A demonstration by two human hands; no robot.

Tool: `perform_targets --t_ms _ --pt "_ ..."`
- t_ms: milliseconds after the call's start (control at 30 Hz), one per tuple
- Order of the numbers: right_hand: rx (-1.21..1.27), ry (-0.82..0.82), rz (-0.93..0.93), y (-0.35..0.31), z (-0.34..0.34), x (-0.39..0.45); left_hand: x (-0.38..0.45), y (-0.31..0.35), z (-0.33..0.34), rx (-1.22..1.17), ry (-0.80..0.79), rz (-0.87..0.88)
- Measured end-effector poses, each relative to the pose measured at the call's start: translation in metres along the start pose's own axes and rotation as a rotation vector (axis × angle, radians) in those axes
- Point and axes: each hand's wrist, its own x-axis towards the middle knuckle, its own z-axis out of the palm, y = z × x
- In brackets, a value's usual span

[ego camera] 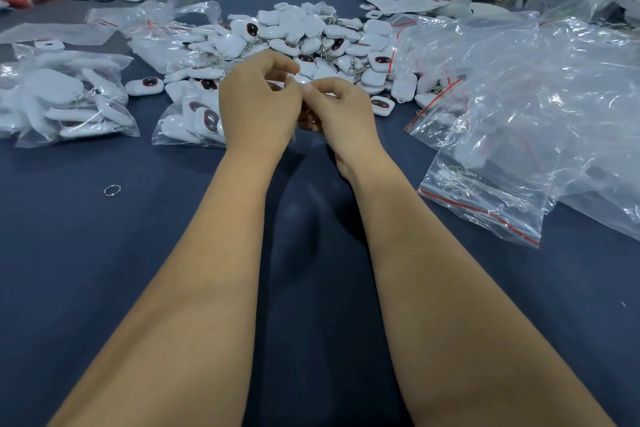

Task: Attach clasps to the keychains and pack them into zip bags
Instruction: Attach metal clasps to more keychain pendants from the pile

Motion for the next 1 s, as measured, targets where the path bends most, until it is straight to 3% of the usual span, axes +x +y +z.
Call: perform_targets --t_ms 133,333,500,633,733,900,1000 --pt "-0.179 -0.178 -0.047 0.0 0.001 -0.005 -0.002 0.002 0.001 -0.01 0.004 -0.001" --pt "-0.921 -0.246 0.017 0.009 0.017 0.007 -0.005 -0.003 0.007 0.051 -0.043 -0.008" --pt "-0.642 -0.182 -0.007 0.013 0.011 0.002 -0.004 -0.005 0.009 0.062 -0.09 -0.077" --pt "-0.557 -0.154 -0.068 0.008 0.009 -0.002 -0.004 -0.007 0.008 0.184 -0.089 -0.03" --pt "-0.619 -0.083 -0.111 0.003 0.0 0.0 -0.003 -0.01 0.007 0.359 -0.126 0.026" --pt "-0.946 0.253 -0.064 0.001 -0.027 0.007 -0.003 -0.017 0.002 0.623 -0.107 -0.008" --pt "-1.066 0.204 0.074 0.002 -0.038 0.009 -0.004 -0.022 -0.001 0.708 -0.124 -0.044"
